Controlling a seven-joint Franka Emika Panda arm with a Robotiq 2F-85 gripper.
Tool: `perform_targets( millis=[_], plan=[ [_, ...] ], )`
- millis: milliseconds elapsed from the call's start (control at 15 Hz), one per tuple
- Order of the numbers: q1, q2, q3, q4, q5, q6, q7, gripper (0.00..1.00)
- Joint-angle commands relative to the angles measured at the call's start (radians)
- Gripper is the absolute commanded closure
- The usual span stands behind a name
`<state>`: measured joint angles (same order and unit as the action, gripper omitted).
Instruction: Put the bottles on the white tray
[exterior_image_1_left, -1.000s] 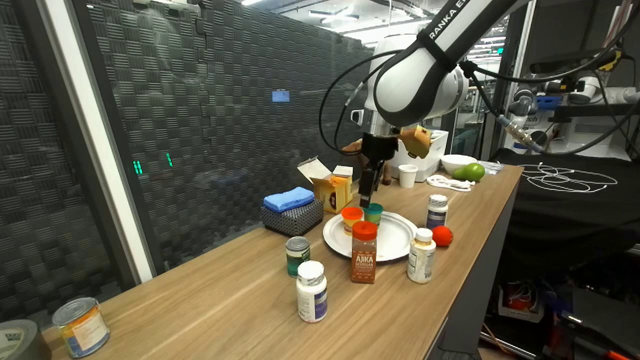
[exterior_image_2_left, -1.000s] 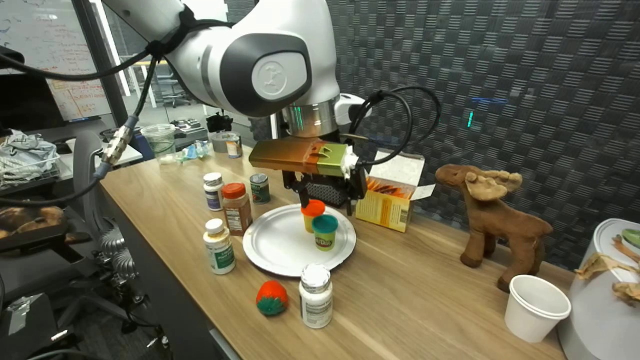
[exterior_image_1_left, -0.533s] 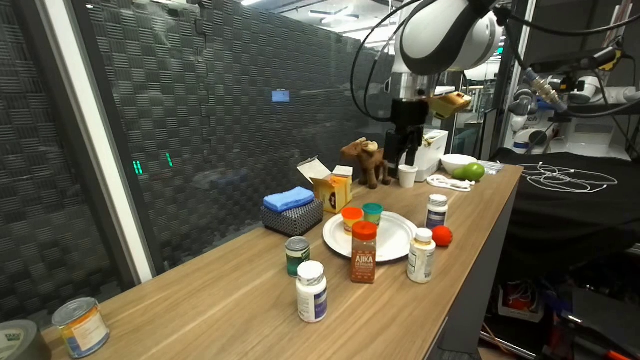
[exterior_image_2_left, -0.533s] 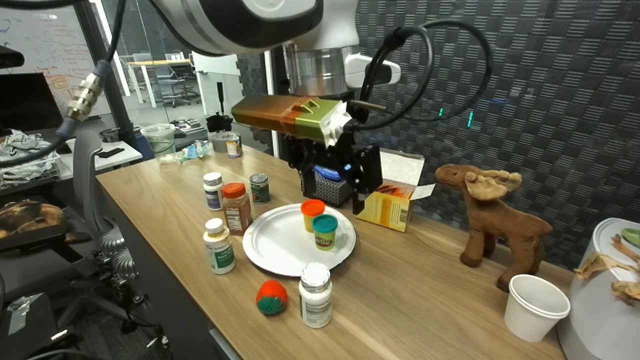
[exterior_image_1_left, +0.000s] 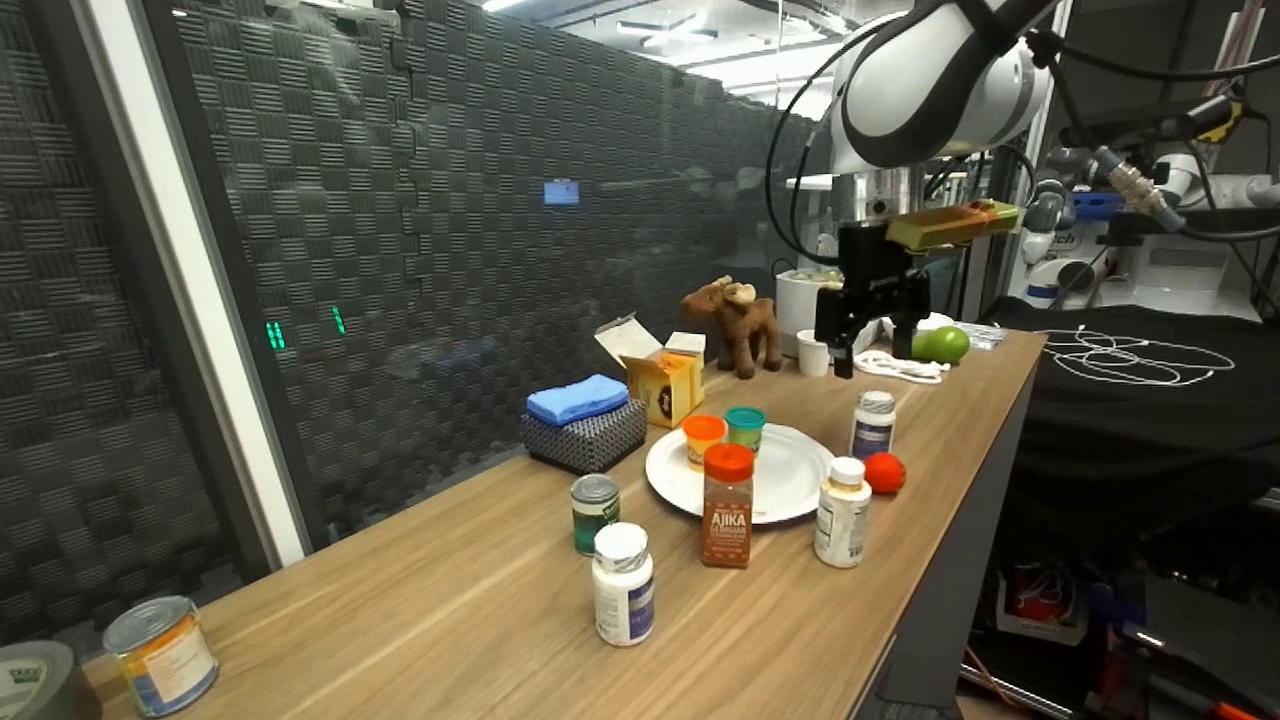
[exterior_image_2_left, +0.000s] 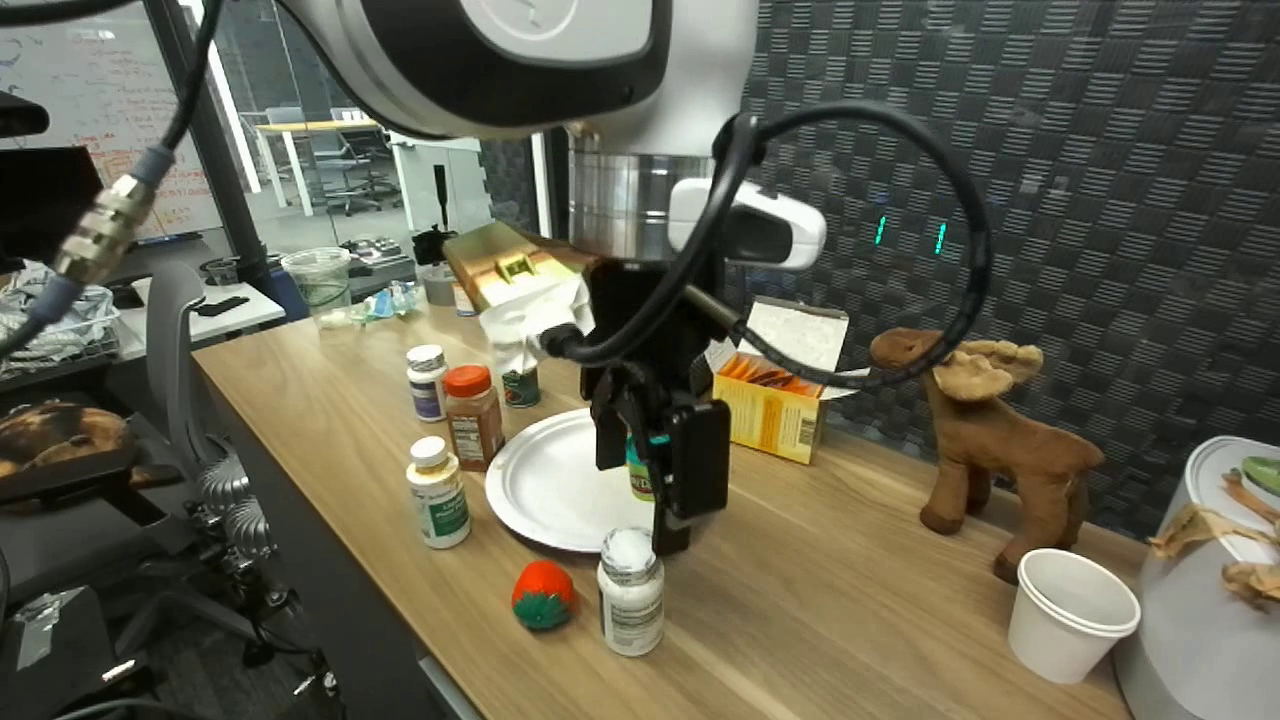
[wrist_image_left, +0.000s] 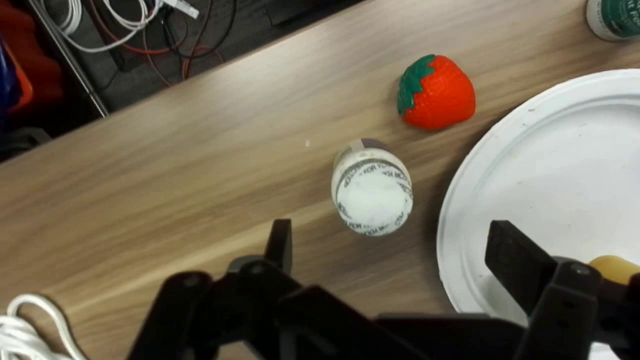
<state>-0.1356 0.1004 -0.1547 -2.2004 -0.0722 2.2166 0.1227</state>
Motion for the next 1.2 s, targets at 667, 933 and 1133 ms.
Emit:
perform_targets(
  millis=[667, 933, 1133],
  plan=[
    [0.033, 0.039, -0.020, -0.014, -0.082, -0.030, 0.376, 0.58],
    [0.026, -0.012, -0.025, -0.020, -0.100, -0.043, 0.419, 0.80],
    [0.027, -0.065, -0.014, -0.014, -0.093, -0.058, 0.407, 0.81]
  ],
)
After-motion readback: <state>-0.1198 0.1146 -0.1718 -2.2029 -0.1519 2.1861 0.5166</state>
